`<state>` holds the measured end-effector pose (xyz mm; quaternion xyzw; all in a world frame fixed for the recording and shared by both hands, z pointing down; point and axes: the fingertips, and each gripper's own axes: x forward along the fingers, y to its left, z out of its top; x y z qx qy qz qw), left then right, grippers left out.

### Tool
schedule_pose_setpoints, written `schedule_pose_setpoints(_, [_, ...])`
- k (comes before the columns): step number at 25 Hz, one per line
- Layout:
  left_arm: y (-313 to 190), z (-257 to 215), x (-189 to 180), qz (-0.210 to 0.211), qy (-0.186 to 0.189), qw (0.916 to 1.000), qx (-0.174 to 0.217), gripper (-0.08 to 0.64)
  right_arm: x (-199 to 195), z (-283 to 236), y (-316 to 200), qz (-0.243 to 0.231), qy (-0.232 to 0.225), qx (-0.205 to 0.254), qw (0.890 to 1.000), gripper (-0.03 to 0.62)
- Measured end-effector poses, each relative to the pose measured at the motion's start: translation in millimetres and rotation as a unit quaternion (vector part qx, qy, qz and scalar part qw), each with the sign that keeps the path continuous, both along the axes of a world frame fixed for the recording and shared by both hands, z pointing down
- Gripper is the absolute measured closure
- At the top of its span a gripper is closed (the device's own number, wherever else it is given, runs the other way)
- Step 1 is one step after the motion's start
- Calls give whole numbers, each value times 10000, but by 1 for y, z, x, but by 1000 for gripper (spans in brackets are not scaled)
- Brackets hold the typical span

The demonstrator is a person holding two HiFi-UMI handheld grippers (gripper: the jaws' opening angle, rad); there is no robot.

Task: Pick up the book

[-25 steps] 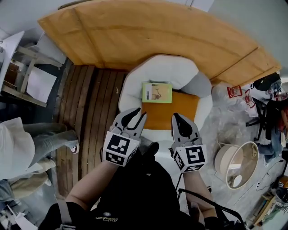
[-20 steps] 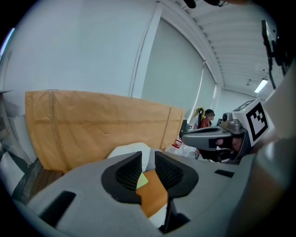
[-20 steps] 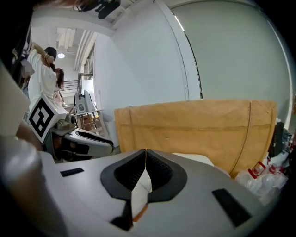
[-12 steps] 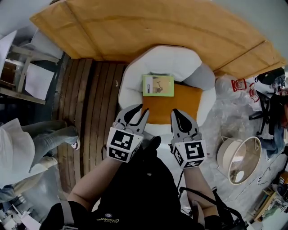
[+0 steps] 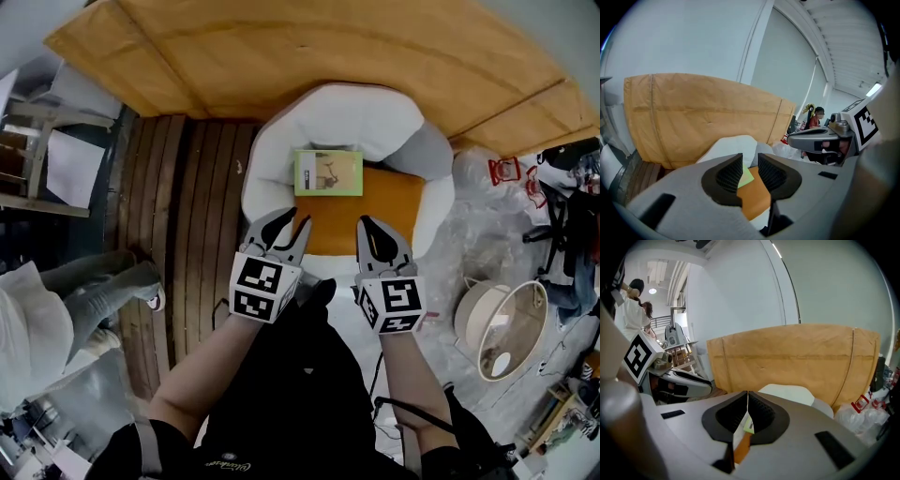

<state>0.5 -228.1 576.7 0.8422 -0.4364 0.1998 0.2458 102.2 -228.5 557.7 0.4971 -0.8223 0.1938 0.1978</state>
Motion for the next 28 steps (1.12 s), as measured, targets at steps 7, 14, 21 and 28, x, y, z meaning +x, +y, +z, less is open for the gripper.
schedule_pose_setpoints(7, [-26, 58, 3, -199, -18, 9994, -267, 409, 10, 64, -25, 76, 115, -371, 9992, 586])
schedule_pose_setpoints(14, [-42, 132, -1, -378, -187, 9980, -463, 366, 27, 149, -41, 305, 348, -706, 9964, 586])
schedule_pose_setpoints(21, [-54, 220, -1, -484, -331, 9960, -669, 333, 35, 241, -61, 274, 470, -889, 9945, 497])
schedule_pose_setpoints(28, [-74, 304, 2, -499, -515, 9947, -733, 293, 54, 326, -85, 367, 567, -1028, 9924, 352])
